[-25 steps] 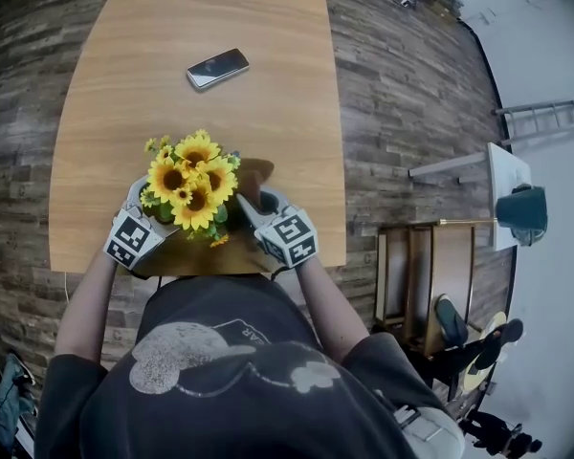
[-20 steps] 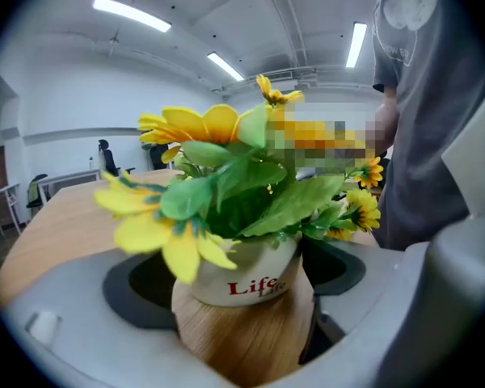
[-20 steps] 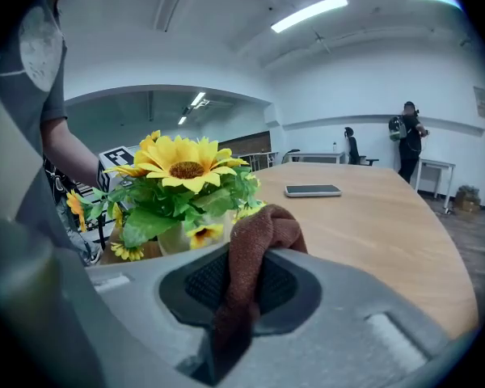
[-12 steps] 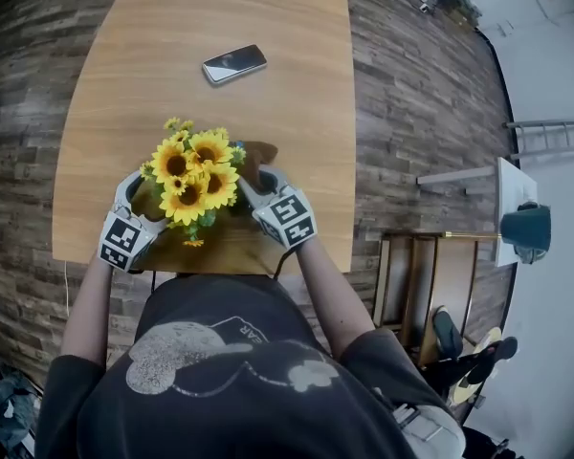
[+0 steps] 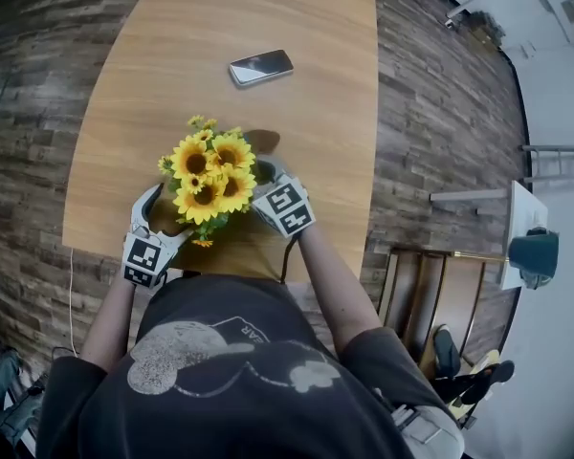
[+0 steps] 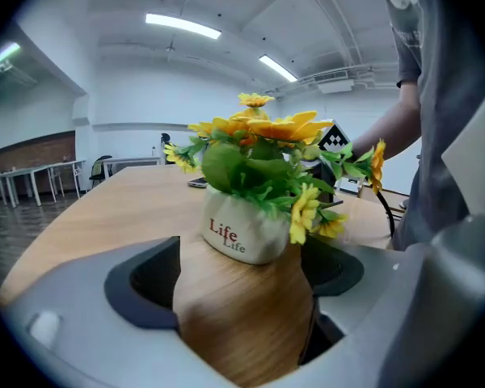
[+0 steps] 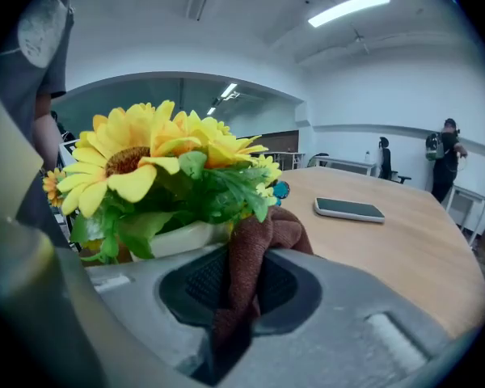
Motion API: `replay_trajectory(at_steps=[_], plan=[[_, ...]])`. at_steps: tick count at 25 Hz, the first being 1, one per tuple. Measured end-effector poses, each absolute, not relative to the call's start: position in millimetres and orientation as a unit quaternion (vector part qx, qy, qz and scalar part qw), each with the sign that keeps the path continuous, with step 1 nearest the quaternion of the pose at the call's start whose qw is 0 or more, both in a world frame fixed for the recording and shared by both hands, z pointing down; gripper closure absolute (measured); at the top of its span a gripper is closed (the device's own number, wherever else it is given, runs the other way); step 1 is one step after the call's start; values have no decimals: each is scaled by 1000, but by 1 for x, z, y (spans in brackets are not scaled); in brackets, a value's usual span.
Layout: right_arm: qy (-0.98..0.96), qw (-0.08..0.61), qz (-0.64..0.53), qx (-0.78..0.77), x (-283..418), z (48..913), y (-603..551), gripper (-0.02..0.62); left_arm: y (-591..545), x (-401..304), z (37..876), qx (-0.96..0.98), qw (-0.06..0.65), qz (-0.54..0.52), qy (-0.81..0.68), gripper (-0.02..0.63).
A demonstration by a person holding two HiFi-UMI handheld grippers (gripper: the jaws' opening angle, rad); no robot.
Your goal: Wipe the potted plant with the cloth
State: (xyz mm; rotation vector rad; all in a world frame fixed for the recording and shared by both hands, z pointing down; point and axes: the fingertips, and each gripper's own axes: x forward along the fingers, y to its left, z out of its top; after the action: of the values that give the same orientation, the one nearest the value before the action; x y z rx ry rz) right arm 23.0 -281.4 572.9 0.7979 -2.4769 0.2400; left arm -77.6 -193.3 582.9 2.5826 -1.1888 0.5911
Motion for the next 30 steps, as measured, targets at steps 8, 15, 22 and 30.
replay_trajectory(at_steps=[8,15,22,30], plan=[[-921,265,96,268,20,572,-260,548,-182,-44,583,892,130,191,-388,84],[-926,272,88,246,21,573,-224,548,-189,-38,578,895,126,180,-388,84],[-928,264,93,244,17,574,-197,548,-193,-38,573,888,129,176,-405,80],[-932,242,122,240,7,572,-176,548,-195,-36,556,876,146,154,-433,82]])
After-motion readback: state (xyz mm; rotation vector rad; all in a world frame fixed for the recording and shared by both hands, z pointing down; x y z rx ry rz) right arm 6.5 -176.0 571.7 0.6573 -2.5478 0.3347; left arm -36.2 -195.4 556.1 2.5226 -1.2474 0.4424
